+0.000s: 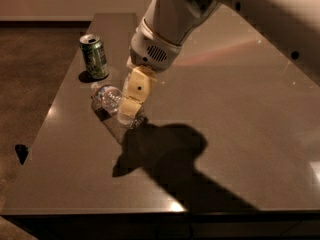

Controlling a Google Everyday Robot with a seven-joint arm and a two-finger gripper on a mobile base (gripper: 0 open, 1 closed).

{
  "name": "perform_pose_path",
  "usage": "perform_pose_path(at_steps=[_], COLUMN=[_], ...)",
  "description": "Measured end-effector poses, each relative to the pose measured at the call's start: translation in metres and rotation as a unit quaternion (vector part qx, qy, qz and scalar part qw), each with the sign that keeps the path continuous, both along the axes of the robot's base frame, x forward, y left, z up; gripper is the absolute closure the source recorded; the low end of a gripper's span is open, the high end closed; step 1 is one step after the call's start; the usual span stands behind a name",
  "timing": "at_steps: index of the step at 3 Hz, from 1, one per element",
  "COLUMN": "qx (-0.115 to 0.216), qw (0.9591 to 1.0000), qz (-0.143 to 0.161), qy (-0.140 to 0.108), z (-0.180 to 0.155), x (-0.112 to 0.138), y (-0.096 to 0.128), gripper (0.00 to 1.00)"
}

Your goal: Pick water bottle

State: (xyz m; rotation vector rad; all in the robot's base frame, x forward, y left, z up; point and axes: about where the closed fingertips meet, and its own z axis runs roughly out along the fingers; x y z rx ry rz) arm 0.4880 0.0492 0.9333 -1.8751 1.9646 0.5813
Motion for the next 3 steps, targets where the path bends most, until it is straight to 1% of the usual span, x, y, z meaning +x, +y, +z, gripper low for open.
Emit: perform_pose_path(at_steps=[1,2,3], qx=[-0.016,-0.050,-0.069], qw=[0.9998,0.9979,0.9937], qz=[0.004,-0.027,-0.074], qy=[-0.008,-0.031,-0.050], z=[0.000,-0.009,-0.025], x=[-0.001,0.003,0.018], y=[-0.006,-0.016,-0.026], gripper=[0.00,0.00,0.00])
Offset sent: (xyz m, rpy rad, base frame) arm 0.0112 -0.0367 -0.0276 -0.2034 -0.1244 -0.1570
